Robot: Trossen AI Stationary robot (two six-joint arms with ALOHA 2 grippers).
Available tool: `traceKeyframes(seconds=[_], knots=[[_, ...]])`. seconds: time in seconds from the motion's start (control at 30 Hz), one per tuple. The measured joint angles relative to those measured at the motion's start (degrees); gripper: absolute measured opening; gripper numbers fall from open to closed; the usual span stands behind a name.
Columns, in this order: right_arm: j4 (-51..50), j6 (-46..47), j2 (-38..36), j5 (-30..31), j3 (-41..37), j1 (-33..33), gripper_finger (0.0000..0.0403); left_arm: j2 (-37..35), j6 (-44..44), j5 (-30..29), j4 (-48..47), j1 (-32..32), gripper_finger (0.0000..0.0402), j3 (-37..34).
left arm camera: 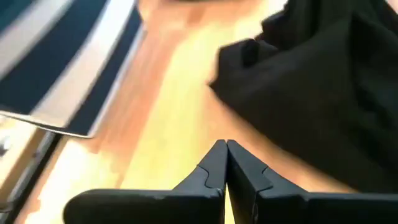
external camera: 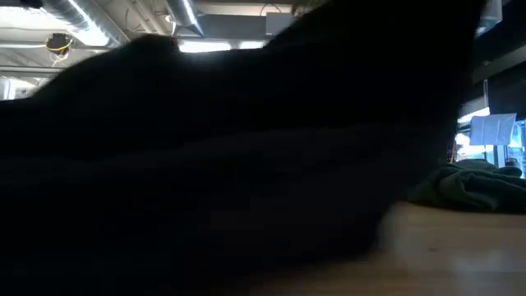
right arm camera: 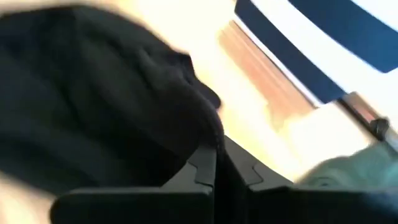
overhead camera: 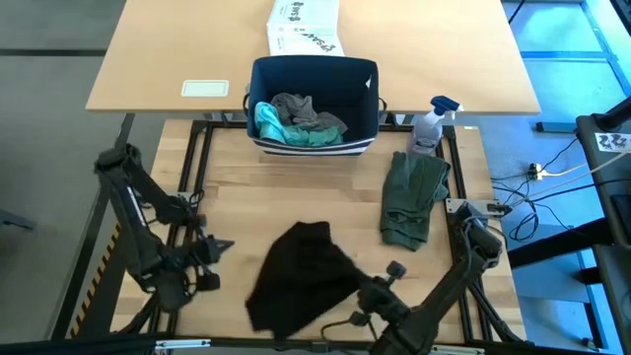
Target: Fold Laundry from Bin
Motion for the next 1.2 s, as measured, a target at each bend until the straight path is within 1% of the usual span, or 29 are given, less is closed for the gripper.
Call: traceKeyframes(seconds=[0.1, 0.23, 0.37, 0.43, 0.53, 0.63, 0.77, 0.83, 0.93, 1.07, 1.2], knots=[[2.2, 0.2, -0.1, 4.6, -1.5, -0.4, 0.0004, -2.2, 0.1, -4.5, -0.4, -1.3, 0.0001, 0.0], [4.8, -0.5, 0.5, 5.5, -4.1, -3.6, 0.0008, -2.7, 3.0, -9.4, -0.3, -0.5, 0.0003, 0.0], [14.3, -7.4, 0.6, 2.7, -8.5, -7.2, 0.0011, -2.6, 9.3, -7.8, 0.0, 2.9, 0.0017, -0.4], [20.7, -12.3, 0.6, -1.2, -9.8, -9.1, 0.0006, -2.6, 10.0, -6.1, 0.0, 4.8, 0.0031, -0.8], [32.2, -20.6, 0.7, -11.6, -11.5, -11.5, 0.0004, -2.7, 10.4, -0.8, 2.6, 6.9, 0.0059, -0.8], [41.4, -22.3, 0.8, -18.7, -11.5, -13.1, 0.0007, -2.7, 10.5, 4.5, 7.8, 8.0, 0.0089, -0.9], [52.2, -23.3, 0.7, -24.7, -8.1, -14.7, 0.0004, -2.7, 11.0, 11.6, 17.5, 10.2, 0.0127, -0.9], [55.0, -24.3, 0.7, -25.9, -5.1, -15.3, 0.0003, -2.8, 12.3, 16.0, 22.3, 11.5, 0.0140, -0.9], [53.9, -25.2, 0.7, -26.2, -0.8, -15.7, 0.0007, -3.1, 16.9, 20.8, 27.1, 12.8, 0.0152, -0.9], [51.7, -25.9, 0.7, -24.5, 2.4, -15.7, 0.0008, -4.5, 25.7, 26.9, 28.3, 14.5, 0.0155, -0.8], [48.9, -26.3, 0.7, -24.9, 5.5, -15.6, 0.0003, -7.9, 28.9, 28.0, 28.2, 16.3, 0.0155, -0.8]])
